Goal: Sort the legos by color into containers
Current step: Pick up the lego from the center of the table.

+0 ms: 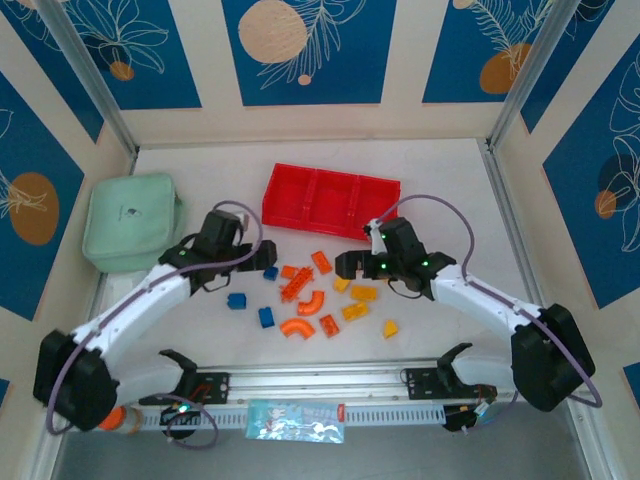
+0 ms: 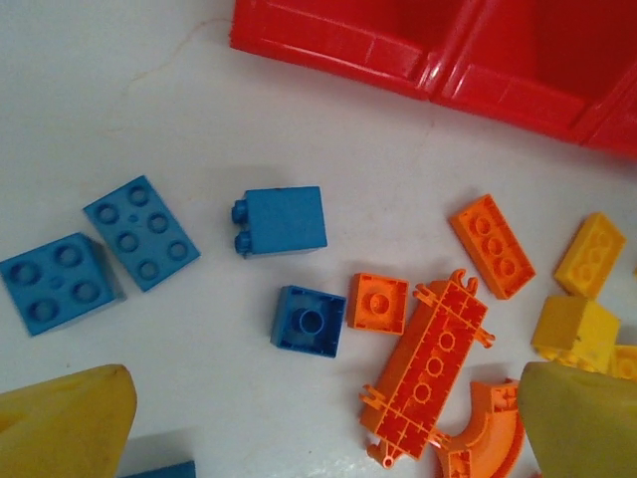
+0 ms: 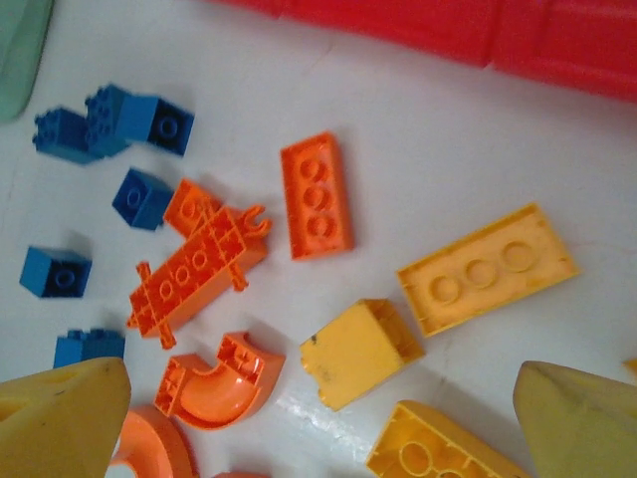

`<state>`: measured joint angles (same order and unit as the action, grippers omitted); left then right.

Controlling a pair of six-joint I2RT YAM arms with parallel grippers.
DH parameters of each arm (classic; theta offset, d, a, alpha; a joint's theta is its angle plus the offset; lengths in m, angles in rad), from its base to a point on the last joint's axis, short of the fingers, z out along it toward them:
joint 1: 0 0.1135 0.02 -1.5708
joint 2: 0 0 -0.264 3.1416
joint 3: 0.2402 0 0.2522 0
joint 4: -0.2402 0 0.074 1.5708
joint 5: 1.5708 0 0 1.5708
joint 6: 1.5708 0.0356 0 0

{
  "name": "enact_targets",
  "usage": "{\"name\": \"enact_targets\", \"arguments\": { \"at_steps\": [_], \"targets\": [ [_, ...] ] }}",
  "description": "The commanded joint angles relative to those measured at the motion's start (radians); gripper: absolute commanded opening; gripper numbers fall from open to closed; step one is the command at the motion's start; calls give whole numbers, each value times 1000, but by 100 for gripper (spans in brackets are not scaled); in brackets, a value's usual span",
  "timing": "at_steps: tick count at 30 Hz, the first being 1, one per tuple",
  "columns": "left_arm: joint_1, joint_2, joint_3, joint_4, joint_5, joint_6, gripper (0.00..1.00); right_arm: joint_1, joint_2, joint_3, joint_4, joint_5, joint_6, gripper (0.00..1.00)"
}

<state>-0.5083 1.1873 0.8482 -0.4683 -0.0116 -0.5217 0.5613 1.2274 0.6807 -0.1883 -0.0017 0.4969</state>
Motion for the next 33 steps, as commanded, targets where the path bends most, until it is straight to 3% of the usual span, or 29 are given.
{"name": "enact_targets", "arguments": {
  "at_steps": [1, 10, 22, 33],
  "targets": [
    [-38, 109, 100, -77, -78, 54, 95, 33, 39, 34, 48, -15, -36, 99],
    [-49, 408, 279, -129, -113, 101, 90, 53, 127, 24, 202, -45, -91, 99],
    [-47, 612, 386, -165, -231, 79, 82, 79, 132, -26, 323, -8, -144, 99],
    [-49, 668, 378, -139, -138, 60, 71, 106, 152, -12, 321, 20, -157, 99]
  ]
}}
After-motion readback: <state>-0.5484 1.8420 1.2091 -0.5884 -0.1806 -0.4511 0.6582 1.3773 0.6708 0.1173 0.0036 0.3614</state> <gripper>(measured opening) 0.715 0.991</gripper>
